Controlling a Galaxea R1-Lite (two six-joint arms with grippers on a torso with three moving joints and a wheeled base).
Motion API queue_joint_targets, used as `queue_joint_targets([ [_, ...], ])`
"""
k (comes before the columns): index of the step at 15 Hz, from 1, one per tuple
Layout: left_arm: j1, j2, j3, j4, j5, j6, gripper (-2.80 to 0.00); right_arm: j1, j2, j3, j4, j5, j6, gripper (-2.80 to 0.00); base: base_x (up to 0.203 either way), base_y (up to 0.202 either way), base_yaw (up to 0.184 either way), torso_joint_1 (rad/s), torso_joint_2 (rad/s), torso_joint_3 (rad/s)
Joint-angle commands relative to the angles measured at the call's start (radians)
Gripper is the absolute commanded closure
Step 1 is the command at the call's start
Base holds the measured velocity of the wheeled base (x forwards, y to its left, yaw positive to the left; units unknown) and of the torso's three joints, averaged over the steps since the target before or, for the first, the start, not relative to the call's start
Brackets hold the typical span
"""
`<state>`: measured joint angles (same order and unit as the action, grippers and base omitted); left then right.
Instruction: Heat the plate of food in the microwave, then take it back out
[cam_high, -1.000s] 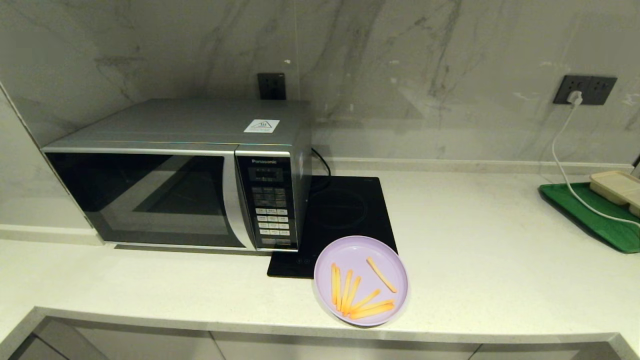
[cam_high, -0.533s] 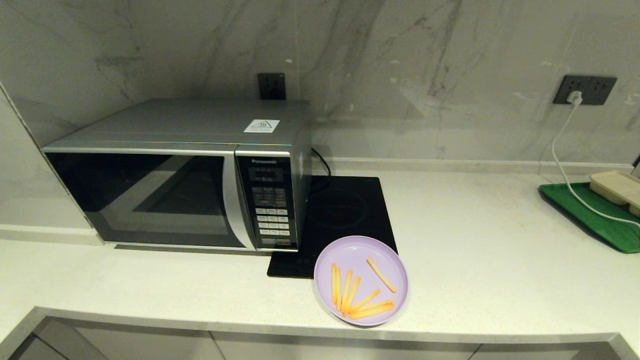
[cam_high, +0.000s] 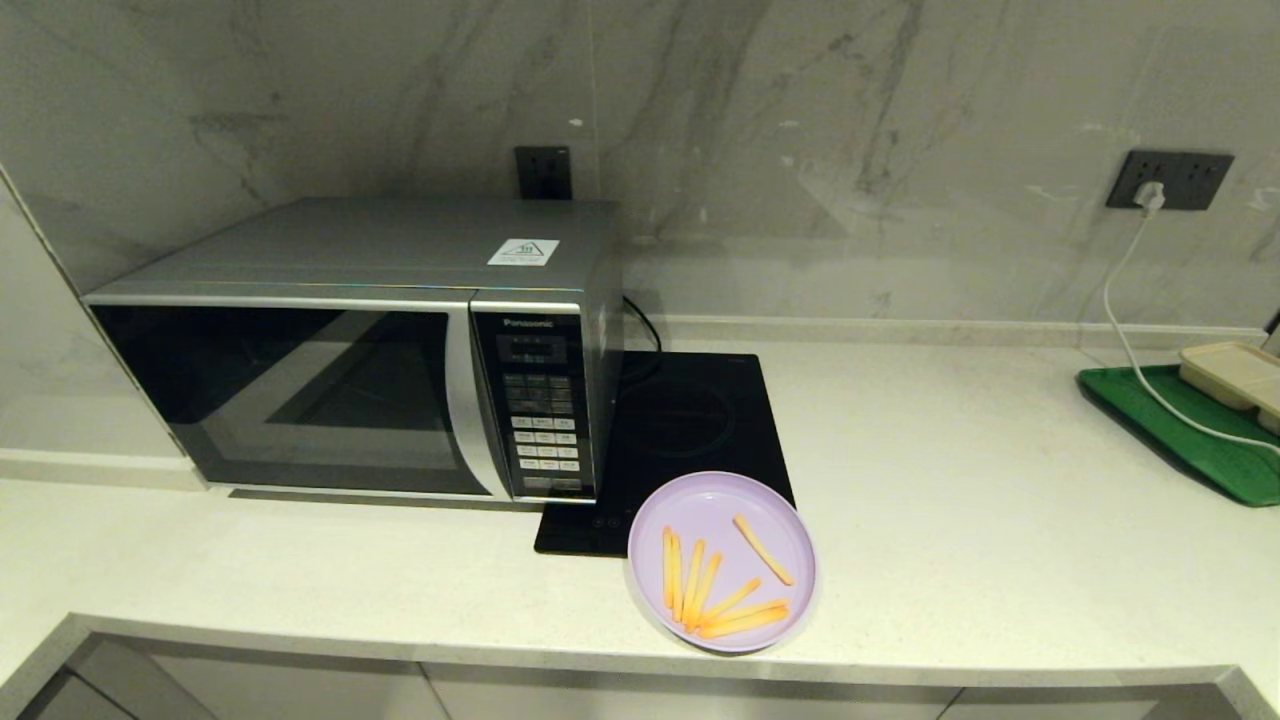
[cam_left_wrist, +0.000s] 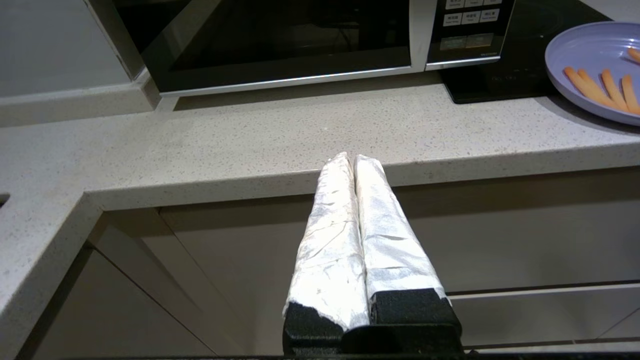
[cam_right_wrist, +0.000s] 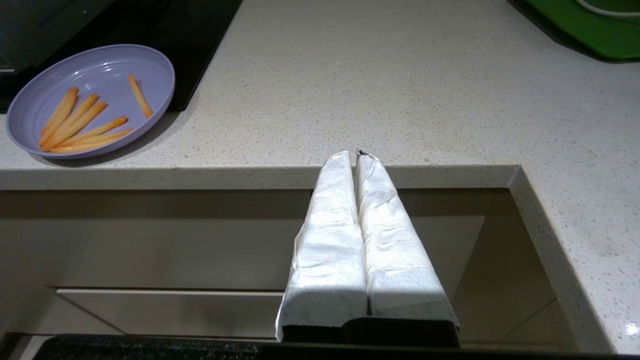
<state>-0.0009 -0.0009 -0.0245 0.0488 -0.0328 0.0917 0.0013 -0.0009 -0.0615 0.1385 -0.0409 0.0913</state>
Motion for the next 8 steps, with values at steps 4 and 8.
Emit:
queue_joint_targets([
  [4,-0.001,0.001,0.000,0.000,-0.001,-0.010,0.00,-0.001,0.001,0.000,0.004,-0.002,-0.001,0.00,0.000,0.000,0.000,0.000,0.00,0.000],
  [8,0.001,0.001,0.000,0.000,0.008,-0.021,0.00,0.000,0.001,0.000,0.001,-0.001,-0.001,0.00,0.000,0.000,0.000,0.000,0.00,0.000],
])
